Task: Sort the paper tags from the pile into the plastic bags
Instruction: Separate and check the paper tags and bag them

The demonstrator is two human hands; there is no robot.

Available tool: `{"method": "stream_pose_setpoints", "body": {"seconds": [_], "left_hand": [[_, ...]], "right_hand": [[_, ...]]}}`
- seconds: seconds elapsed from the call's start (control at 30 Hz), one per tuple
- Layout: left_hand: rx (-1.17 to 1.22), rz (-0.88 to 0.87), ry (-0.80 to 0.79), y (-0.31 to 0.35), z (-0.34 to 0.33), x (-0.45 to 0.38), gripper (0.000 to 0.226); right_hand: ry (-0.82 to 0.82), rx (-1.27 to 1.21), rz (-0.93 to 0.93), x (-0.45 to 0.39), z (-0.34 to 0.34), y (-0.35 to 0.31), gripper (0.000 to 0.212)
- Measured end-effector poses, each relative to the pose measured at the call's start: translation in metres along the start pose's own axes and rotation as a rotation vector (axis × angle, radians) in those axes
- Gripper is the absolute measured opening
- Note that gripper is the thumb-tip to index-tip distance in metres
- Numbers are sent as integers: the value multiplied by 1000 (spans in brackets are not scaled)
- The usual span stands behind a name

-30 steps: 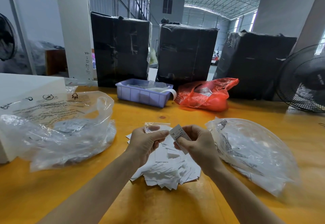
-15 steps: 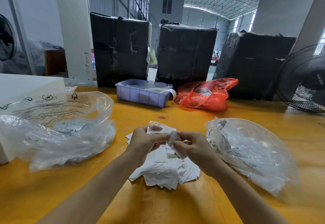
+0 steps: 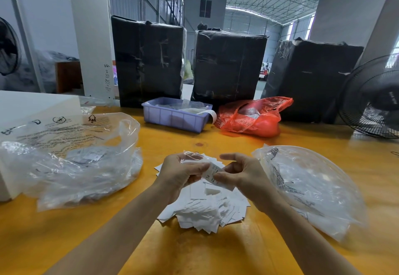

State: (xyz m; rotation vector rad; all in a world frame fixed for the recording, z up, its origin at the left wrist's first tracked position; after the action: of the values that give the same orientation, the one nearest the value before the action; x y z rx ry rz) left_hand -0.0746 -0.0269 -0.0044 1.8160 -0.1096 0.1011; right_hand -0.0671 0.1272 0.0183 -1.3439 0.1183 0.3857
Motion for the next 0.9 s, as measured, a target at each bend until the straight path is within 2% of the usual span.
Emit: {"method": "stream_pose_setpoints", "body": {"seconds": [0.17, 0.33, 0.4, 0.47, 0.53, 0.7, 0.8, 0.9], "left_hand": [[-51, 5, -42, -4, -9, 3, 23], [-37, 58, -109, -9, -16, 6, 30], [13, 66, -107, -8, -17, 7, 28], [112, 30, -34, -5, -12, 6, 25], [227, -6, 52, -4, -4, 5, 25], [263, 17, 123, -16, -4, 8, 24], [260, 40, 124, -23, -8, 9, 24], [260, 49, 112, -25, -10, 10, 26]], "right_hand": [[6, -7, 10, 0, -1, 0, 55], [28, 146, 49, 0, 6, -6, 69], [62, 104, 57, 0, 9, -8, 70], [99, -31, 18, 0, 11, -3, 69], [85, -127, -33, 1, 6, 4, 63], [90, -15, 80, 2, -3, -3, 9], [23, 172, 103, 2, -10, -9, 14], [-146, 94, 17, 6, -29, -2, 23]]}}
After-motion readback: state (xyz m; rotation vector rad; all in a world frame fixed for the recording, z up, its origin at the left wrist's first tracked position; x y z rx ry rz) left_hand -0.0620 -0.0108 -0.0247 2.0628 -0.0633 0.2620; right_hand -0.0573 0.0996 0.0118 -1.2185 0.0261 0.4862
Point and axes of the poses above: each hand's wrist, its own x-axis away from the middle knuckle, its own z-axis out of the back of the hand, y = z × x, the point moved 9 cm from there along -x, towards the middle knuckle, and after that the axes turned 7 degrees about z, right-handed, at the moved point
